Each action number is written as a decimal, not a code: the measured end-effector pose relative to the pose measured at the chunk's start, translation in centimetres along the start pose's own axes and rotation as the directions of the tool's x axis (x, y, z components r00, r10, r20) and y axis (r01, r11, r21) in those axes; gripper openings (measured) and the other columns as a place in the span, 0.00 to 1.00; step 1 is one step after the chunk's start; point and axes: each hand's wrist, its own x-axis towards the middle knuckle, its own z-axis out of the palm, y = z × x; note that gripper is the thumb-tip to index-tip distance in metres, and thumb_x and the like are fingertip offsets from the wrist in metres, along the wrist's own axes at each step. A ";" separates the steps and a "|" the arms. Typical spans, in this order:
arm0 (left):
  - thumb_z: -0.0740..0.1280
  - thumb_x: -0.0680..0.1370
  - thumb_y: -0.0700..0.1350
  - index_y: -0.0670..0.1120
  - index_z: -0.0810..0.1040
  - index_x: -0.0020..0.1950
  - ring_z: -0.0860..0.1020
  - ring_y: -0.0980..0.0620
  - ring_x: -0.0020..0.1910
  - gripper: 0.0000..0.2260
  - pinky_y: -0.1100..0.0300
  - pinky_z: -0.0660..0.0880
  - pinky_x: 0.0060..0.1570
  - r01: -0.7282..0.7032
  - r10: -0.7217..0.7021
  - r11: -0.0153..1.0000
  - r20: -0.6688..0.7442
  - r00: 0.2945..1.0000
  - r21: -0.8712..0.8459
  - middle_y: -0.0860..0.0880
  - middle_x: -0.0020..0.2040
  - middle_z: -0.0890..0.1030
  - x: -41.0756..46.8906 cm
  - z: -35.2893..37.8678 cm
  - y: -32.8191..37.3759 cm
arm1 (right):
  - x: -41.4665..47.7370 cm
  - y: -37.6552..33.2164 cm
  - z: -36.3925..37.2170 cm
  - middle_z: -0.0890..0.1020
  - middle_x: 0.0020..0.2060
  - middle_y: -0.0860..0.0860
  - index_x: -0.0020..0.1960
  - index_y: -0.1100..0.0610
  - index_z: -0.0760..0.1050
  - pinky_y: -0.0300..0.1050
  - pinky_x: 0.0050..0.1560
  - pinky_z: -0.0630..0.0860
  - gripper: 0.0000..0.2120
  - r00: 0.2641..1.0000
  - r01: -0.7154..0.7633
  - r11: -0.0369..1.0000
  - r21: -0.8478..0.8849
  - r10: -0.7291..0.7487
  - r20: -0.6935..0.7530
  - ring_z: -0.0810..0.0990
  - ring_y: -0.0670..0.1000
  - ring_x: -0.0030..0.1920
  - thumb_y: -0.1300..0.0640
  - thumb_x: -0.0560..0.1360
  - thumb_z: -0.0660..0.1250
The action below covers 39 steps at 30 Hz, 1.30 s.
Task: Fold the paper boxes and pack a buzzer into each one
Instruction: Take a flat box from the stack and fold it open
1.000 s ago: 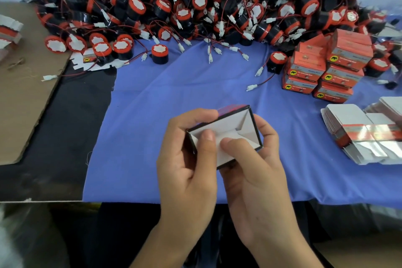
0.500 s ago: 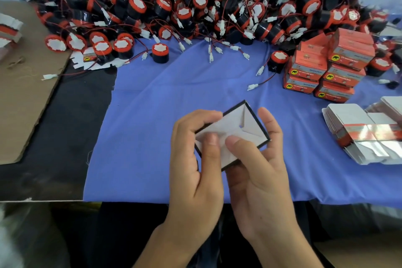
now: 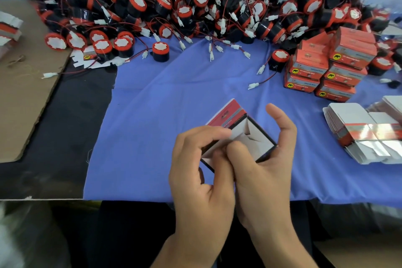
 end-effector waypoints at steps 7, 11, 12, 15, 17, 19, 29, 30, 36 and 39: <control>0.64 0.81 0.37 0.52 0.76 0.64 0.79 0.38 0.61 0.14 0.40 0.79 0.55 0.150 -0.137 0.985 0.147 0.979 -0.079 0.48 0.61 0.80 0.0 -0.8 -0.4 | 0.7 -0.6 -1.8 0.86 0.52 0.54 0.67 0.36 0.74 0.46 0.47 0.82 0.33 0.981 -0.129 0.986 0.105 0.112 0.158 0.85 0.55 0.48 0.59 0.67 0.76; 0.63 0.84 0.52 0.56 0.72 0.71 0.76 0.37 0.67 0.15 0.38 0.76 0.62 0.230 -0.192 0.969 0.305 0.933 -0.093 0.47 0.68 0.76 0.1 -1.7 -0.7 | 1.2 -1.3 -2.7 0.84 0.51 0.51 0.71 0.37 0.70 0.44 0.43 0.81 0.36 0.959 -0.167 0.980 0.106 0.136 0.248 0.83 0.52 0.47 0.56 0.67 0.74; 0.65 0.83 0.55 0.56 0.70 0.73 0.75 0.40 0.70 0.18 0.40 0.76 0.64 0.236 -0.198 0.969 0.346 0.917 -0.070 0.48 0.70 0.75 0.3 -1.9 -0.8 | 1.3 -1.3 -3.0 0.83 0.46 0.49 0.73 0.38 0.68 0.42 0.41 0.81 0.37 0.958 -0.160 0.983 0.095 0.131 0.256 0.83 0.49 0.45 0.60 0.68 0.72; 0.74 0.78 0.55 0.59 0.65 0.77 0.73 0.48 0.73 0.30 0.51 0.76 0.66 0.231 -0.218 0.973 0.425 0.878 0.022 0.55 0.71 0.74 0.8 -2.4 -1.1 | 1.4 -1.5 -3.5 0.82 0.44 0.51 0.73 0.35 0.66 0.41 0.43 0.81 0.37 0.963 -0.072 0.997 0.018 0.065 0.263 0.84 0.49 0.45 0.65 0.72 0.68; 0.76 0.77 0.52 0.63 0.61 0.79 0.74 0.51 0.72 0.35 0.56 0.76 0.66 0.247 -0.233 0.969 0.439 0.868 0.026 0.57 0.69 0.75 1.1 -2.7 -1.1 | 1.4 -1.6 -3.6 0.83 0.48 0.56 0.74 0.32 0.64 0.45 0.47 0.82 0.40 0.957 0.012 0.999 -0.041 0.000 0.291 0.85 0.56 0.48 0.66 0.73 0.70; 0.76 0.76 0.49 0.67 0.57 0.80 0.76 0.52 0.69 0.40 0.61 0.76 0.64 0.260 -0.247 0.965 0.456 0.855 0.035 0.58 0.67 0.76 1.4 -3.1 -1.2 | 1.4 -1.6 -3.7 0.83 0.57 0.60 0.77 0.32 0.58 0.50 0.53 0.83 0.45 0.939 0.067 0.993 -0.095 -0.031 0.343 0.84 0.63 0.55 0.67 0.73 0.71; 0.83 0.65 0.40 0.58 0.71 0.65 0.84 0.51 0.58 0.35 0.56 0.82 0.57 0.401 -0.342 0.910 0.358 0.869 -0.105 0.55 0.63 0.80 2.4 -2.8 -3.4 | 2.0 -2.0 -4.2 0.67 0.70 0.38 0.81 0.36 0.52 0.38 0.72 0.65 0.46 0.823 0.569 0.465 -0.679 -0.328 0.464 0.68 0.47 0.74 0.41 0.71 0.75; 0.83 0.64 0.42 0.55 0.70 0.64 0.85 0.50 0.57 0.35 0.58 0.82 0.55 0.428 -0.360 0.890 0.331 0.872 -0.159 0.58 0.63 0.80 2.3 -2.8 -3.8 | 2.1 -1.5 -4.4 0.66 0.72 0.43 0.81 0.39 0.53 0.37 0.74 0.62 0.47 0.842 0.539 0.504 -0.675 -0.353 0.409 0.65 0.48 0.76 0.38 0.70 0.75; 0.79 0.74 0.51 0.52 0.71 0.69 0.72 0.56 0.74 0.27 0.53 0.73 0.70 0.376 -0.406 0.914 0.304 0.862 0.155 0.63 0.70 0.74 1.9 -3.2 -7.3 | 3.7 4.6 -5.6 0.83 0.62 0.45 0.70 0.48 0.74 0.45 0.65 0.78 0.26 0.952 0.230 0.885 -0.404 -0.119 0.282 0.81 0.49 0.65 0.66 0.76 0.74; 0.73 0.74 0.60 0.54 0.79 0.65 0.70 0.58 0.71 0.21 0.53 0.71 0.69 0.206 -0.396 0.823 0.276 0.876 0.529 0.62 0.66 0.77 1.8 -4.1 -9.0 | 4.1 7.0 -6.4 0.83 0.61 0.38 0.66 0.40 0.76 0.37 0.62 0.77 0.26 0.969 0.201 0.832 -0.517 -0.092 0.229 0.81 0.44 0.64 0.63 0.76 0.75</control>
